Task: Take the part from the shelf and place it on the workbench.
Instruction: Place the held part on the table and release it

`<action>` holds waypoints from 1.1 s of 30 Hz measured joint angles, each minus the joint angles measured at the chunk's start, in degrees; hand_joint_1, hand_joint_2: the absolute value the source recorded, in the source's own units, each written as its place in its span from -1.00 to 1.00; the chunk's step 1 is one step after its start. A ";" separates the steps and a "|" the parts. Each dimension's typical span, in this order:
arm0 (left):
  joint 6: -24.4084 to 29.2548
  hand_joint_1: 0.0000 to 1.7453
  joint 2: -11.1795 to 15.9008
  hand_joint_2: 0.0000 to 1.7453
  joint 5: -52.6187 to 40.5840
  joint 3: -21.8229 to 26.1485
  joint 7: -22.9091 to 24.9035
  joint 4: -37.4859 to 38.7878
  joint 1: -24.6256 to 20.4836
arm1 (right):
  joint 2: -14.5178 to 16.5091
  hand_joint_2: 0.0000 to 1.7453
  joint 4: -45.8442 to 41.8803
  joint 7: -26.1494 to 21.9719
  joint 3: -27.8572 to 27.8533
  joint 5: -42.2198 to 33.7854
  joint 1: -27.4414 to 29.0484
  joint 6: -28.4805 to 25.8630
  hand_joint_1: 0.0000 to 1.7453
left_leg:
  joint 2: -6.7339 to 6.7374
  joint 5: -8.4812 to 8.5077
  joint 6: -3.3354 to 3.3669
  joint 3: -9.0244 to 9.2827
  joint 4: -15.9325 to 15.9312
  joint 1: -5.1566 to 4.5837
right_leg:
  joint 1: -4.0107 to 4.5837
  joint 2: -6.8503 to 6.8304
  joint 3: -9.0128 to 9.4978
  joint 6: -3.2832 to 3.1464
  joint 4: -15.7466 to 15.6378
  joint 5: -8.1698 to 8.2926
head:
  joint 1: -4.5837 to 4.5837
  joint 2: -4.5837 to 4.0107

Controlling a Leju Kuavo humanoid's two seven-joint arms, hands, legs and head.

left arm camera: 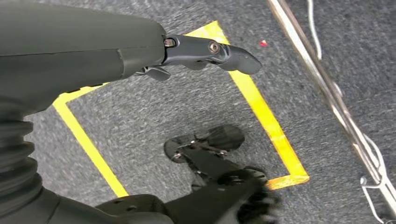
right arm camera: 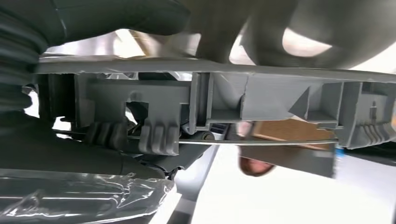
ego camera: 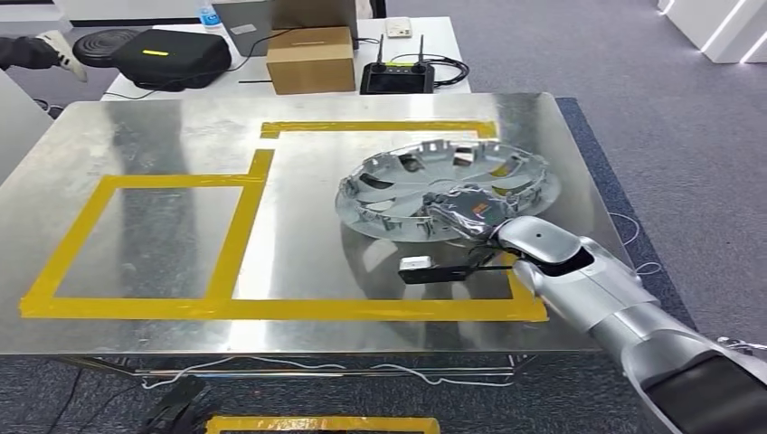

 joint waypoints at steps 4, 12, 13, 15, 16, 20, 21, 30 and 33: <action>-0.29 -1.00 0.01 1.00 -0.41 -1.07 0.01 0.00 -1.08 | 3.02 1.00 0.02 -1.13 0.54 -2.02 -0.02 1.02 1.00 | 0.10 1.19 0.98 3.12 -6.44 -0.09 | 0.37 0.27 -0.09 0.95 0.05 -0.23 | -0.20 0.01; -0.97 -1.00 0.11 1.00 -0.28 -2.73 -0.75 0.00 -1.57 | 5.89 1.00 -0.01 -1.98 1.77 -5.87 0.79 1.36 1.00 | -0.01 1.10 2.50 3.50 -6.53 0.16 | 0.23 -0.56 -8.62 2.21 17.27 -7.45 | 0.56 0.00; -1.00 -1.00 0.11 1.00 -0.26 -2.85 -0.81 0.00 -1.56 | 5.94 1.00 -0.01 -2.04 1.89 -6.05 0.93 1.31 1.00 | -0.09 1.07 2.46 3.58 -6.52 0.16 | 0.25 -0.56 -7.98 2.05 15.59 -6.03 | 0.57 0.00; -1.09 -1.00 0.10 1.00 -0.09 -3.10 -1.21 0.00 -1.55 | 6.00 0.50 0.01 -1.99 2.07 -6.55 0.95 1.31 0.50 | -0.21 0.95 2.26 3.77 -6.52 0.12 | 0.34 -0.55 -4.15 1.57 7.37 -2.02 | 0.58 0.00; -1.14 -1.00 0.11 1.00 -0.01 -3.22 -1.56 0.00 -1.54 | 6.02 0.00 0.04 -1.86 2.13 -6.90 0.96 1.33 0.00 | -0.25 0.90 2.06 3.81 -6.49 0.03 | 0.41 -0.55 -2.24 1.34 3.59 -0.62 | 0.54 0.00; -1.17 -1.00 0.39 1.00 0.13 -3.94 -2.90 0.00 -1.07 | 5.95 -1.00 0.93 -0.43 2.34 -8.31 1.85 1.58 -1.00 | -0.29 1.01 0.85 3.81 -6.78 0.07 | 0.70 -0.51 -0.34 0.50 -0.18 0.39 | 0.48 0.00; -1.11 -1.00 0.46 1.00 0.17 -4.16 -3.11 0.01 -0.93 | 5.91 -1.00 1.31 0.08 2.36 -8.62 2.14 1.70 -1.00 | -0.25 0.69 0.53 3.68 -6.59 0.15 | 0.64 -0.51 -0.28 0.18 -0.40 0.55 | 0.45 0.00; 0.55 -1.00 1.06 -1.00 1.81 -4.72 -2.96 0.05 -0.23 | 4.97 -1.00 5.13 4.92 1.86 -10.32 3.60 4.71 -1.00 | 0.07 -1.68 -1.01 -0.64 2.45 0.55 | -0.10 -0.60 -0.02 0.11 -0.68 0.60 | 0.05 0.00; 0.96 -1.00 0.97 -1.00 2.55 -4.73 -2.37 0.14 -0.38 | 4.67 -1.00 5.95 7.08 0.87 -11.84 3.26 5.79 -1.00 | 0.12 0.63 -0.65 3.38 -5.65 0.73 | 0.17 -0.44 -0.38 1.10 -0.03 0.23 | -0.43 0.01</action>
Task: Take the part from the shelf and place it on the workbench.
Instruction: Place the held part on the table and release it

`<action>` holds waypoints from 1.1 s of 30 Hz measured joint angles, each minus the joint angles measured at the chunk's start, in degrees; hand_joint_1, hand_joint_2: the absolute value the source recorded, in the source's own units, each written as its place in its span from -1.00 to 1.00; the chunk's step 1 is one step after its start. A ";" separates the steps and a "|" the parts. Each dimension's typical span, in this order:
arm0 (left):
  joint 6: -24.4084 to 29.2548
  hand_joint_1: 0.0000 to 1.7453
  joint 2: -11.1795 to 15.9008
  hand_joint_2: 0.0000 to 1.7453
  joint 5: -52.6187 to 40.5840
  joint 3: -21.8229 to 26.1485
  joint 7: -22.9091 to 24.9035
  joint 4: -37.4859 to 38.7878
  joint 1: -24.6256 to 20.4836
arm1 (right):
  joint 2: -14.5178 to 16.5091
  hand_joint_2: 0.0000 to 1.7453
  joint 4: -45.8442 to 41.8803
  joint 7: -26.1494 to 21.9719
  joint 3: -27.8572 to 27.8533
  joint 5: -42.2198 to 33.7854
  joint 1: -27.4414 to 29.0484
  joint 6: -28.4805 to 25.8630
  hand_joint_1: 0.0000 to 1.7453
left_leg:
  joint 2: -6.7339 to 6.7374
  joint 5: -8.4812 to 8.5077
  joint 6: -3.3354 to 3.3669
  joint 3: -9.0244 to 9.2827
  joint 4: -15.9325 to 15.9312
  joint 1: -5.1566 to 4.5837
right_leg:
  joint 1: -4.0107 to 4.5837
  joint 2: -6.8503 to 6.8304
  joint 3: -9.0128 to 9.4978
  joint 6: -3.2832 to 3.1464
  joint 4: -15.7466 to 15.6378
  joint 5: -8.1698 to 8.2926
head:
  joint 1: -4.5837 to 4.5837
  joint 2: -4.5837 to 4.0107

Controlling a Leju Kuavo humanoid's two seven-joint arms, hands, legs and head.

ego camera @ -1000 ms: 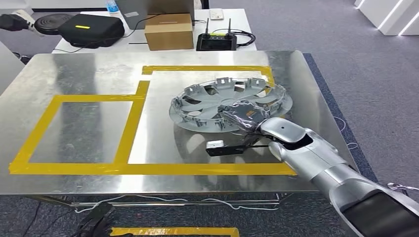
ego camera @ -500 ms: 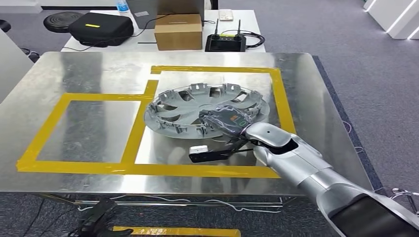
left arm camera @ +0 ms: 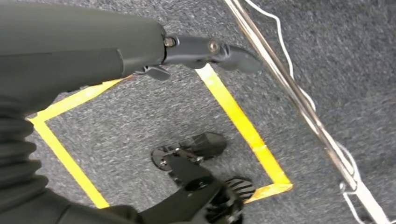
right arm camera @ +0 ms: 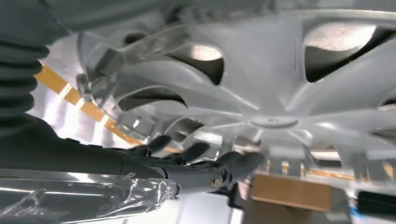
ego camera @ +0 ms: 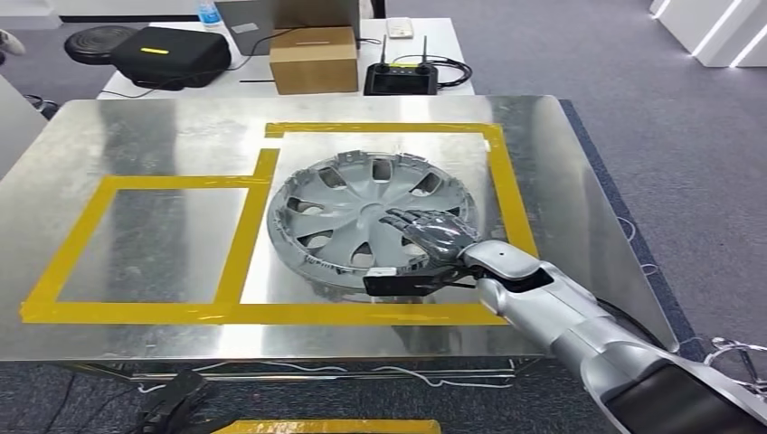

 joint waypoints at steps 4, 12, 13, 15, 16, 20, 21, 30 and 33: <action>0.04 -1.00 0.01 -1.00 0.28 0.00 0.18 0.03 0.01 | -0.24 -1.00 0.26 0.56 -0.95 -1.70 0.04 -0.08 -1.00 | -0.20 -0.37 1.10 -0.06 -0.06 -0.11 | 0.16 0.01 -0.07 0.28 -0.08 0.07 | 0.13 -0.01; 0.91 -1.00 0.07 -1.00 3.08 0.15 0.73 0.04 0.68 | -1.14 -1.00 1.31 18.58 -10.81 -10.82 -1.53 3.78 -1.00 | -0.42 -0.43 3.16 0.19 -0.07 -0.55 | 0.02 -0.20 -8.79 0.70 17.13 -6.68 | 0.70 -0.01; 0.94 -1.00 0.06 -1.00 3.30 0.18 0.68 0.04 0.84 | -1.24 -1.00 1.57 19.90 -11.92 -11.50 -2.06 4.75 -1.00 | -0.49 -0.45 3.20 0.25 -0.07 -0.67 | 0.17 -0.20 -7.90 0.31 14.86 -5.01 | 0.76 -0.01; 0.81 -1.00 0.00 -1.00 3.67 0.22 0.26 0.06 1.10 | -1.67 -1.00 1.28 17.57 -14.29 -14.08 -2.55 2.51 -1.00 | -0.61 -0.52 3.17 0.32 -0.06 -0.89 | 0.71 -0.17 -4.11 -0.68 6.72 -1.08 | 0.82 -0.01; 0.66 -1.00 -0.04 -1.00 3.84 0.24 -0.26 0.07 1.19 | -1.96 -1.00 0.10 14.26 -15.94 -15.99 -2.03 -1.24 -1.00 | -0.66 -0.54 3.07 0.31 -0.03 -0.99 | 0.94 -0.24 -2.39 -0.91 3.25 0.08 | 0.77 -0.01; 0.04 -1.00 -0.12 -1.00 4.25 0.26 -3.21 0.09 2.13 | -4.00 -1.00 -14.57 0.24 -24.44 -22.12 7.89 -19.20 -1.00 | -1.01 -0.75 2.24 0.45 -0.21 -0.76 | 1.37 -0.72 -0.31 -1.03 -0.26 0.40 | 0.74 -0.01; -0.09 -1.00 -0.16 -1.00 4.29 0.26 -3.84 0.11 2.50 | -4.45 -1.00 -19.75 -2.08 -26.61 -22.97 11.46 -21.44 -1.00 | -0.94 -1.39 2.02 0.36 0.20 -0.73 | 1.31 -0.85 -0.01 -1.21 -0.63 0.45 | 0.74 -0.01; -0.63 -1.00 -0.09 -1.00 4.84 0.28 -5.67 0.20 3.51 | -5.87 -1.00 -48.55 -11.89 -39.05 -25.15 30.28 -26.26 -1.00 | -0.53 -3.20 0.29 -1.83 6.95 -0.33 | 0.41 -0.76 0.70 -0.98 -0.80 0.08 | 0.60 -0.01; -0.40 -1.00 -0.20 -1.00 5.63 0.45 -6.09 0.25 3.88 | -6.30 -1.00 -58.60 -17.47 -42.55 -25.83 39.52 -30.69 -1.00 | -0.88 -1.77 0.72 1.71 0.34 -0.17 | 0.60 -1.10 0.66 0.08 0.15 -0.50 | 0.38 0.00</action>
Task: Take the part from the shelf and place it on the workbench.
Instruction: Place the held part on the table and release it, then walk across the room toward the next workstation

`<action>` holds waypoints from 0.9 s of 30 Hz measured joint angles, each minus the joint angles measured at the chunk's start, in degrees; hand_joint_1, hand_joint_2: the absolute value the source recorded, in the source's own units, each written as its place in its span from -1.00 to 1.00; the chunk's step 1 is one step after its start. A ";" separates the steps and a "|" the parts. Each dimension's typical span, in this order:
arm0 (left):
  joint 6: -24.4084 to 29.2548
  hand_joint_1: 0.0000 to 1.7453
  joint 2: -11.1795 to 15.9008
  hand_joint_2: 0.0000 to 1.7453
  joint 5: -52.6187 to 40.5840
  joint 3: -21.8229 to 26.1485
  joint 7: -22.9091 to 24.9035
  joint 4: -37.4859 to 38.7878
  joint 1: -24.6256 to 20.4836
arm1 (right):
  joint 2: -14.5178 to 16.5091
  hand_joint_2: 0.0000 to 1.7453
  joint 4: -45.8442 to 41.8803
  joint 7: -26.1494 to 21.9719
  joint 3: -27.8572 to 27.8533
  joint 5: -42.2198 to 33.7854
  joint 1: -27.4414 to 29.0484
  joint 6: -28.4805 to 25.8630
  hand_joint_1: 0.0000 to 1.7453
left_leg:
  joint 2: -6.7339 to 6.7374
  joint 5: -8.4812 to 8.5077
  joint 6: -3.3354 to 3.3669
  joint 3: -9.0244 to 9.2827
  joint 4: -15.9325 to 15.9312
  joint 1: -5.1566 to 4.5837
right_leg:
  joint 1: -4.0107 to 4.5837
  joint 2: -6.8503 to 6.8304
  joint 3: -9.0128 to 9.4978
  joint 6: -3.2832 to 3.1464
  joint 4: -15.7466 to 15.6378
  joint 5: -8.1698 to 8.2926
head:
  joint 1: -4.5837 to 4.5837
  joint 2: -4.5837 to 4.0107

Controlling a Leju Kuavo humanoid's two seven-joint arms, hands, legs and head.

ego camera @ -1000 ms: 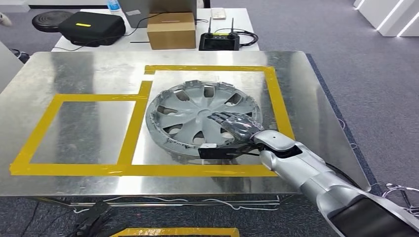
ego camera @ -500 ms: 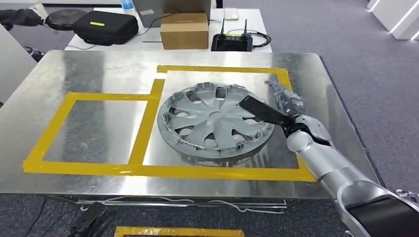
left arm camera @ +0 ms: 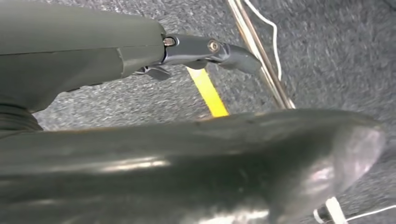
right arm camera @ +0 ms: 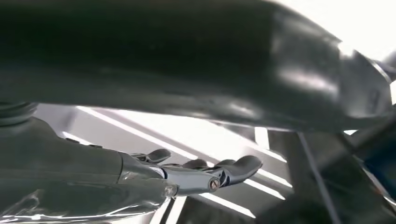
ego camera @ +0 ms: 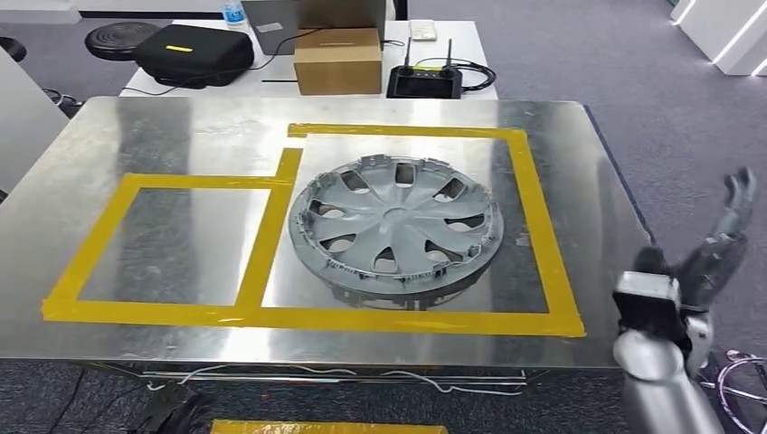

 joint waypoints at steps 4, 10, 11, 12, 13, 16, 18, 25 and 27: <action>1.26 -1.00 -0.13 -1.00 2.34 1.43 -0.37 0.01 1.82 | 0.46 -1.00 -10.04 -2.99 -6.33 1.32 15.97 0.35 -1.00 | -0.07 -0.14 1.82 0.01 -0.18 -0.04 | -0.20 0.04 -0.39 0.78 1.73 -2.03 | 0.27 -0.01; 2.18 -1.00 -0.29 -1.00 4.75 4.66 -1.09 -0.01 2.61 | 5.60 -1.00 2.49 -3.77 -23.33 9.60 22.27 11.62 -1.00 | 0.46 0.85 2.90 -1.19 -0.23 -0.67 | -0.48 0.20 -3.75 1.27 14.82 -9.57 | 0.56 -0.01; 2.18 -1.00 -0.36 -1.00 4.87 5.15 -1.28 -0.01 2.71 | 5.96 -1.00 8.01 -3.81 -26.77 12.48 21.60 11.71 -1.00 | 0.38 1.15 2.88 -1.47 -0.23 -0.78 | -0.49 0.21 -1.40 1.05 11.64 -8.20 | 0.58 -0.01; 2.14 -1.00 -0.44 -1.00 4.98 5.61 -1.43 -0.03 2.81 | 6.15 -0.50 14.26 -3.73 -30.20 15.28 20.70 11.10 -1.00 | 0.27 1.46 2.80 -1.73 -0.22 -0.87 | -0.48 0.20 1.66 0.79 7.09 -7.03 | 0.59 -0.01; 2.09 -1.00 -0.54 -1.00 5.05 6.04 -1.52 -0.05 2.96 | 6.22 0.00 20.39 -3.29 -33.19 17.66 19.68 10.20 -1.00 | 0.15 1.80 2.58 -1.89 -0.29 -0.93 | -0.34 0.20 4.21 0.60 3.26 -6.06 | 0.54 -0.01; 1.82 -1.00 -0.86 -1.00 5.00 7.16 -1.55 -0.14 3.39 | 6.52 -0.50 36.92 1.14 -40.17 23.76 16.95 7.56 -1.00 | -0.01 2.85 1.51 -1.96 -0.68 -0.75 | 0.30 0.25 6.13 0.07 -0.87 -4.83 | 0.45 -0.01; 1.51 -1.00 -1.14 -1.00 4.51 7.67 -1.51 -0.16 3.65 | 6.83 -1.00 45.68 7.69 -43.39 27.49 15.74 7.65 -1.00 | 0.02 3.14 0.77 -2.18 -0.91 -0.54 | 0.41 0.23 5.48 -0.83 -1.33 -3.93 | 0.47 -0.01; 0.89 -1.00 -1.50 -1.00 2.54 8.22 -1.34 -0.15 3.70 | 8.06 -1.00 63.32 28.62 -47.23 35.26 12.98 15.92 -1.00 | 0.19 -8.18 -0.06 -5.44 14.30 -0.72 | 0.33 0.15 1.41 -2.34 -1.60 -0.12 | -0.16 0.00; 0.70 -1.00 -1.44 -1.00 2.15 8.23 -1.33 -0.15 3.62 | 8.62 -1.00 65.60 31.84 -47.80 35.83 12.43 18.21 -1.00 | 0.20 -5.44 0.18 -0.89 9.46 -0.85 | 0.35 0.16 0.35 -2.15 -1.56 0.78 | -0.17 0.00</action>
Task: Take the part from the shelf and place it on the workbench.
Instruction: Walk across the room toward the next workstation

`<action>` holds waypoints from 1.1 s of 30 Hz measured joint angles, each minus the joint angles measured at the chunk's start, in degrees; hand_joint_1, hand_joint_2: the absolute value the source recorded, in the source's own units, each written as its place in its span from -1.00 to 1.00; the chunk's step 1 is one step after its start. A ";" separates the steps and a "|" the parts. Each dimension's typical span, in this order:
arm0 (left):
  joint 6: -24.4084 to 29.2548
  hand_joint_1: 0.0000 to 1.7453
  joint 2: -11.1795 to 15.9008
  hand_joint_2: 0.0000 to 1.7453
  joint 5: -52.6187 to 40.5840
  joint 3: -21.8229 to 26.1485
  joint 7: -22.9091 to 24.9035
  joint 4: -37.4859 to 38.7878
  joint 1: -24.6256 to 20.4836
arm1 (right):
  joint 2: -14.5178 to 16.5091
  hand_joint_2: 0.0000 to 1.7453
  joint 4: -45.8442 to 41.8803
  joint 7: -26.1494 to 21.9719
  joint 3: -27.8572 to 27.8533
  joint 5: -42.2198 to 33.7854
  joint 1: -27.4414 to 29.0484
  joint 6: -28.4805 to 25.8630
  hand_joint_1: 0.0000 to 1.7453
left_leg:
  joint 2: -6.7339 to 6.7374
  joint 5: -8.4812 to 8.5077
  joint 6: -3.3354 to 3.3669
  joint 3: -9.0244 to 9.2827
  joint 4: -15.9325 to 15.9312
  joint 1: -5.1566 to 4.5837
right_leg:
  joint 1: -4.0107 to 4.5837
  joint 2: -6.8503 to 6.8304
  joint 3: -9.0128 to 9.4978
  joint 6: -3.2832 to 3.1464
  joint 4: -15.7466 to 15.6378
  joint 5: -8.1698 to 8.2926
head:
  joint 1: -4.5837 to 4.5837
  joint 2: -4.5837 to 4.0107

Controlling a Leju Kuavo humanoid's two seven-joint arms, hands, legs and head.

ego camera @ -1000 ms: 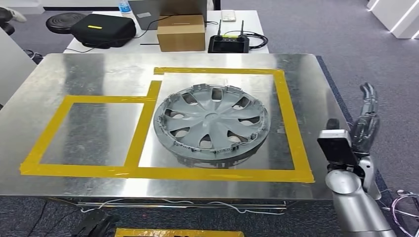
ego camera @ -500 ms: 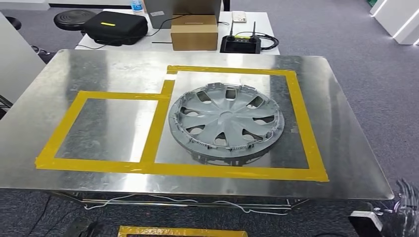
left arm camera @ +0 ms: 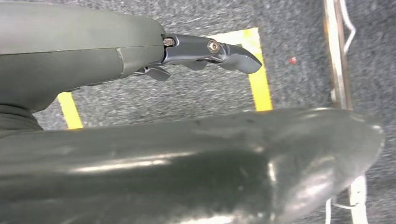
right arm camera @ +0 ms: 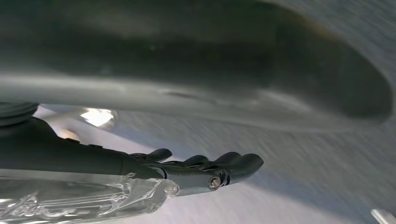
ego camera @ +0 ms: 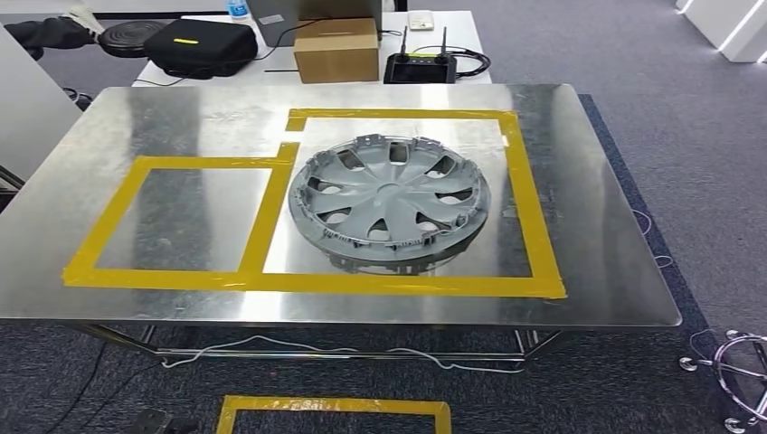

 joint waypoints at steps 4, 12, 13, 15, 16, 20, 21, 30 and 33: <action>-0.22 -1.00 0.06 -1.00 -0.75 -0.01 0.21 0.00 -0.66 | 1.00 -1.00 2.69 4.55 -1.41 -0.60 -1.06 4.33 -1.00 | 0.07 1.42 0.97 9.28 -13.24 -0.35 | 0.24 -0.01 -1.11 0.93 0.21 1.77 | -0.01 0.01; -0.76 -1.00 0.39 -1.00 -2.84 -0.37 2.39 0.03 -0.94 | 2.93 -1.00 4.99 10.65 -6.58 -4.50 -2.86 16.22 -1.00 | 0.71 5.19 2.82 5.46 -13.79 -0.19 | -0.50 0.14 -6.14 3.24 16.02 -8.84 | 0.46 0.00; -0.59 -1.00 0.46 -1.00 -3.08 -0.50 2.80 0.03 -0.97 | 3.11 -1.00 5.08 10.66 -6.99 -4.58 -3.07 16.67 -1.00 | 0.77 5.66 2.72 4.77 -13.78 -0.19 | -0.62 0.14 -5.67 3.34 17.17 -8.75 | 0.46 0.00; 0.00 -1.00 0.50 -1.00 -3.43 -0.83 4.10 0.04 -1.01 | 3.32 -1.00 5.13 10.53 -7.79 -4.72 -3.40 17.36 -1.00 | 0.79 6.47 2.40 3.62 -13.76 -0.16 | -0.85 0.14 -1.46 3.35 13.02 -5.95 | 0.46 0.00; 0.33 -1.00 0.49 -1.00 -3.55 -0.95 4.99 0.04 -1.02 | 3.38 -1.00 5.13 10.47 -8.15 -4.78 -3.60 17.65 -1.00 | 0.78 6.81 2.16 3.21 -13.73 -0.16 | -0.94 0.15 1.86 3.28 8.62 -4.79 | 0.47 0.00; 0.86 -1.00 0.50 0.50 -3.74 -1.19 7.17 0.04 -1.27 | 3.51 1.00 5.17 10.44 -9.25 -4.92 -4.41 18.25 -1.00 | 0.80 8.29 0.90 2.35 -13.67 -0.17 | -0.55 0.29 8.64 2.30 -2.56 -5.01 | 0.34 0.00; 0.98 -1.00 0.51 1.00 -3.79 -1.26 7.25 0.04 -1.32 | 3.55 1.00 5.18 10.44 -9.46 -4.91 -4.43 18.33 -1.00 | 0.80 8.46 0.79 2.28 -13.77 -0.09 | -0.47 0.27 8.32 1.98 -2.70 -4.90 | 0.39 0.00; 2.78 -1.00 0.44 -1.00 -4.04 -1.96 4.87 0.07 -1.30 | 3.59 -1.00 5.19 11.19 -10.03 -2.34 -4.31 18.22 -1.00 | 0.79 10.30 1.98 1.59 -14.50 0.18 | 0.12 0.22 7.05 0.80 -2.51 -3.87 | 0.04 0.00; 1.25 -1.00 0.45 -1.00 -3.86 -2.27 1.36 0.07 -1.32 | 3.56 -1.00 5.19 11.16 -10.04 -2.03 -4.31 18.56 -1.00 | 0.79 10.28 0.09 1.49 -14.64 0.42 | 0.21 0.22 6.79 0.74 -2.26 -3.90 | 0.06 0.00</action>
